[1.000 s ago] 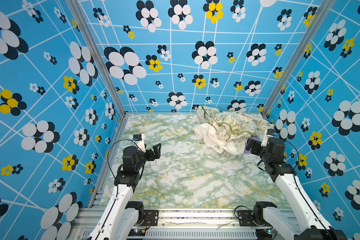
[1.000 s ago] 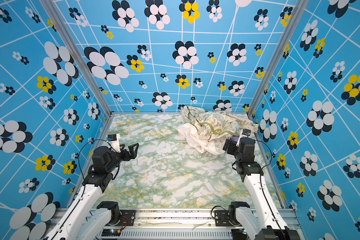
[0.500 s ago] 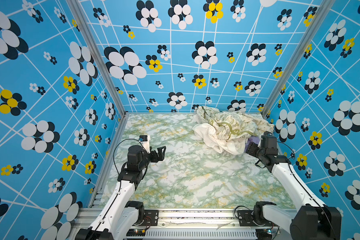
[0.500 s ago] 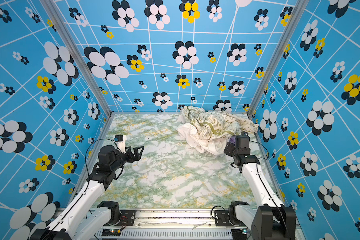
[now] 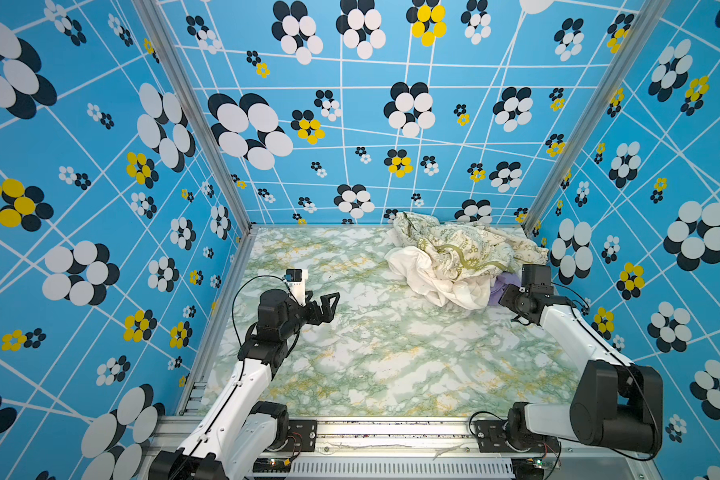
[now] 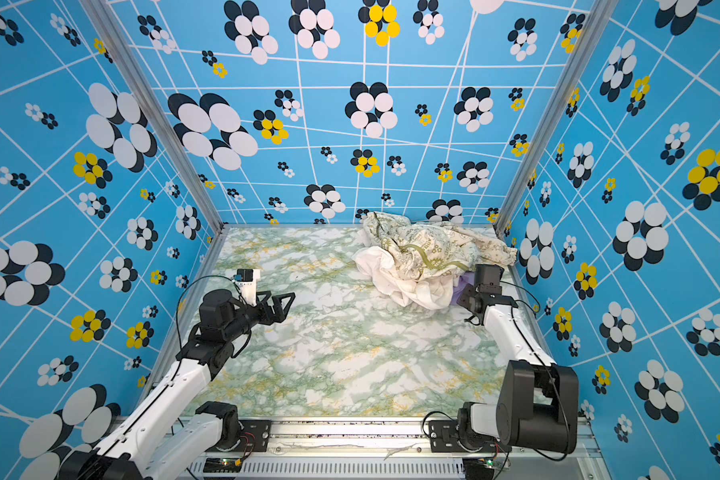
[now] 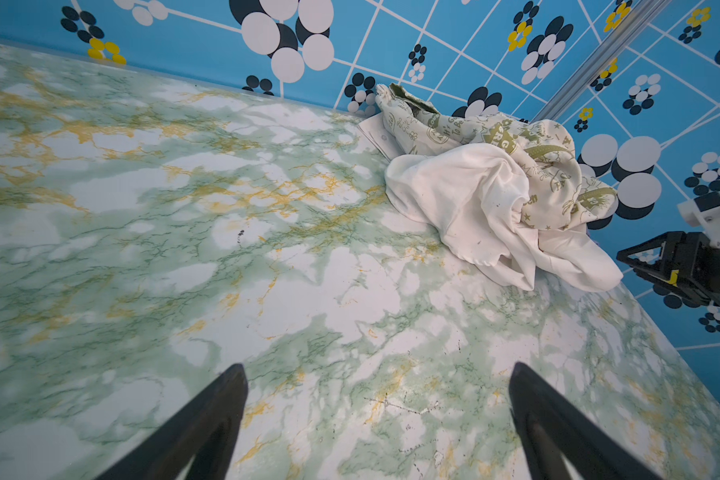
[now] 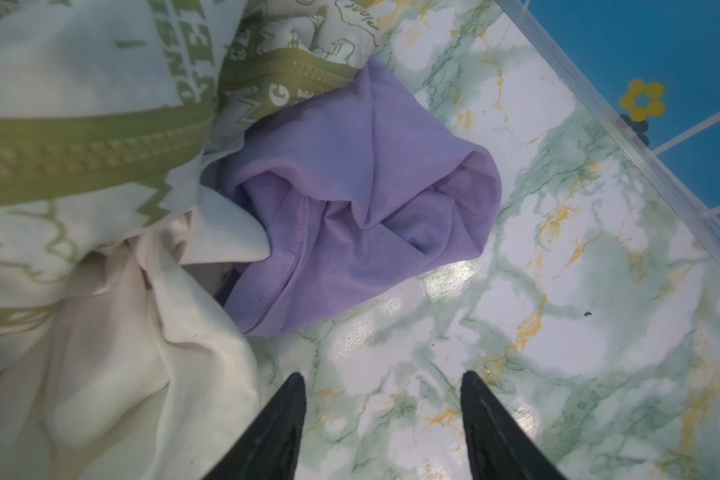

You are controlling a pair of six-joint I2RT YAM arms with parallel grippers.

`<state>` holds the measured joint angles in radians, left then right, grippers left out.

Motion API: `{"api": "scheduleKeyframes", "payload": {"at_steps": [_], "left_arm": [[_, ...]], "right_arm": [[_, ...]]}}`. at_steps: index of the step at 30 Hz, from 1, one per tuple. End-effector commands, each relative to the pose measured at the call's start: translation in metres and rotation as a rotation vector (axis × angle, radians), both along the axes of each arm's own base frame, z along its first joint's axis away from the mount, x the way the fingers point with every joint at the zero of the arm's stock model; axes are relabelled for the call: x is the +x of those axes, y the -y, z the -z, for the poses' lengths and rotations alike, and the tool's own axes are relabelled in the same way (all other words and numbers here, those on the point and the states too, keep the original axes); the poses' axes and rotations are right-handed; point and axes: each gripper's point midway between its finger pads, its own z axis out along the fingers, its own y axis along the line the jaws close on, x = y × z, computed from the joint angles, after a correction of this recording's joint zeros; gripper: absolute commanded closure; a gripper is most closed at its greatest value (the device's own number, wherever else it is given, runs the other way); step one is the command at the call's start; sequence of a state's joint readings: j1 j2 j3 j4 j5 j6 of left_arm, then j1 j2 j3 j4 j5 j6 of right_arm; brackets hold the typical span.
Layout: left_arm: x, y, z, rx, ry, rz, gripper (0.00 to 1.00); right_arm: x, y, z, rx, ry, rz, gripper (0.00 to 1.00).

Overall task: Pick out a specific cloth from the pile
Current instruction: 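Reach the right gripper toward the purple cloth under the printed cloth, then close the right gripper on the purple cloth's edge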

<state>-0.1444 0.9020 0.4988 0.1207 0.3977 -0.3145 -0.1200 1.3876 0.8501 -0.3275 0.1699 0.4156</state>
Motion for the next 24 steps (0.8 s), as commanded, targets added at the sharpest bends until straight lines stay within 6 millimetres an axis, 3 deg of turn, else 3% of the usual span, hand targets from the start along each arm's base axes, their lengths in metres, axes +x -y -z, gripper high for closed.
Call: {"api": "scheduleKeyframes", "payload": {"at_steps": [1,11,24], "left_arm": [[0.002,0.008,-0.022,-0.026,0.059,0.038,0.01],[-0.001,0.010,-0.026,-0.030,0.069,0.054,0.01],[0.000,0.011,-0.028,-0.034,0.081,0.056,0.01]], "right_arm": [[0.022,0.005,-0.001,0.024,0.039,0.029,0.40],[0.046,0.012,0.038,0.032,-0.037,0.051,0.48],[0.046,0.004,0.066,0.136,-0.162,0.049,0.60]]}}
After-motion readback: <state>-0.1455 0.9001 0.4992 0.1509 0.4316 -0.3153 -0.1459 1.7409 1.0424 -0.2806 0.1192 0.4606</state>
